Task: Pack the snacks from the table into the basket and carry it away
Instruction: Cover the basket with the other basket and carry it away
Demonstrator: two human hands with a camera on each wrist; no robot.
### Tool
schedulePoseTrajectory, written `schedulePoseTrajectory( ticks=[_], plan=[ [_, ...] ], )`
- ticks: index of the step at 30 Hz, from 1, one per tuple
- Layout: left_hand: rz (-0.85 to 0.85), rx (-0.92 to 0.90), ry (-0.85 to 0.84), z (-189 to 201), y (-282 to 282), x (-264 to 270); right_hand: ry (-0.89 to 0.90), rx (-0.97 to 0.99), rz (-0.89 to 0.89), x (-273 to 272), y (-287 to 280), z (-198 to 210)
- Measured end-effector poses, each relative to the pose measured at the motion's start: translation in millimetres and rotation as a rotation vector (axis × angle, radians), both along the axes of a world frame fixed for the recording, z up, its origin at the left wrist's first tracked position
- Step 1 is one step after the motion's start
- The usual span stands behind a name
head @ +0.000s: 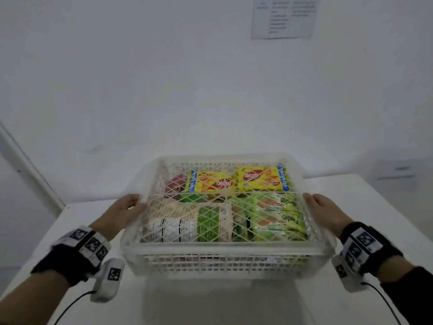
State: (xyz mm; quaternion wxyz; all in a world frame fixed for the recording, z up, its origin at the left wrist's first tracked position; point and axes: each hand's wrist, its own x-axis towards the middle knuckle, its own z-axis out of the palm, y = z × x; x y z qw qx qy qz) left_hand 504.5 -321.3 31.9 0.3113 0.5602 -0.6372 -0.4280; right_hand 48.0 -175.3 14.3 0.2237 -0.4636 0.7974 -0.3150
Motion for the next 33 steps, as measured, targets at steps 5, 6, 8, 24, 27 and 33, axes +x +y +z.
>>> schedulePoseTrajectory(
  ticks=[5,6,8,24,27,33],
  plan=[
    [-0.048,-0.070,-0.024,6,45,-69,0.003,-0.045,-0.110,-51,83,10],
    [-0.063,-0.074,-0.026,7,57,-86,0.014,-0.052,-0.135,-65,101,11],
    [-0.092,-0.078,-0.030,8,82,-125,0.021,-0.060,-0.180,-95,141,13],
    [-0.377,-0.002,-0.077,-4,260,-443,-0.077,-0.094,-0.527,-328,424,8],
    [-0.425,-0.003,-0.086,0,272,-488,-0.113,-0.108,-0.555,-351,442,6],
    [-0.465,0.043,-0.092,1,269,-563,-0.205,-0.180,-0.626,-409,449,-1]
  ],
)
